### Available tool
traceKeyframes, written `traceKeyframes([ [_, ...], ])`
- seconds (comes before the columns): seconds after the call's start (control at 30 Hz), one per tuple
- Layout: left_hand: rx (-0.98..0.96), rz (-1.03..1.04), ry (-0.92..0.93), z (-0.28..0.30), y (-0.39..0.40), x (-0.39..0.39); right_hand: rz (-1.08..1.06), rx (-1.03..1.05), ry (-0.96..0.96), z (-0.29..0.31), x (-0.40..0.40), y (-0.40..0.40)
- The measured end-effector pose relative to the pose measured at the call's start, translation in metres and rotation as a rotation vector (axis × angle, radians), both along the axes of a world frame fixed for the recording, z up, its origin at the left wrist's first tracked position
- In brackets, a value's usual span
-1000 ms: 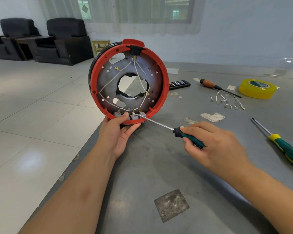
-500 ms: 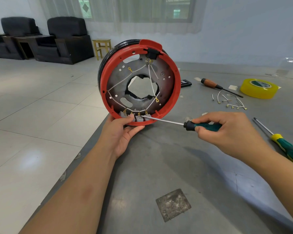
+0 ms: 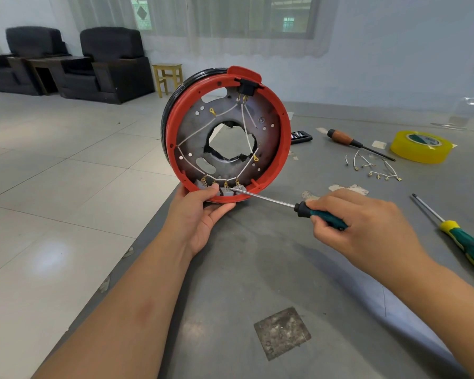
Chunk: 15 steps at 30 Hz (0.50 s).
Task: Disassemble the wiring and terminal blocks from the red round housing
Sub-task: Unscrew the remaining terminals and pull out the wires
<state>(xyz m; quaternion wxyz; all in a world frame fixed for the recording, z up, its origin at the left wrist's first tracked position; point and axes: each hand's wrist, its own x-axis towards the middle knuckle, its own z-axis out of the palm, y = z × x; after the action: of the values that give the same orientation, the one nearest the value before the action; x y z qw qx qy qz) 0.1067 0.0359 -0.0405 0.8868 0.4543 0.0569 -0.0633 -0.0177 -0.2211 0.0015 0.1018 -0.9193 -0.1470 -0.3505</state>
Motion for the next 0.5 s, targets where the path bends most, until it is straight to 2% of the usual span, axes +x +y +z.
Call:
traceKeyframes([
  [0.27,-0.036,0.025,0.025,-0.002,0.000,0.002,0.014,-0.133,-0.139,-0.011,-0.001,0.004],
  [0.43,-0.043,0.000,0.029,-0.002,0.002,0.002,0.036,0.062,0.033,0.007,0.001,0.000],
  [0.5,-0.014,-0.019,0.004,-0.002,0.001,0.001,0.059,0.073,0.109,0.021,0.002,-0.004],
])
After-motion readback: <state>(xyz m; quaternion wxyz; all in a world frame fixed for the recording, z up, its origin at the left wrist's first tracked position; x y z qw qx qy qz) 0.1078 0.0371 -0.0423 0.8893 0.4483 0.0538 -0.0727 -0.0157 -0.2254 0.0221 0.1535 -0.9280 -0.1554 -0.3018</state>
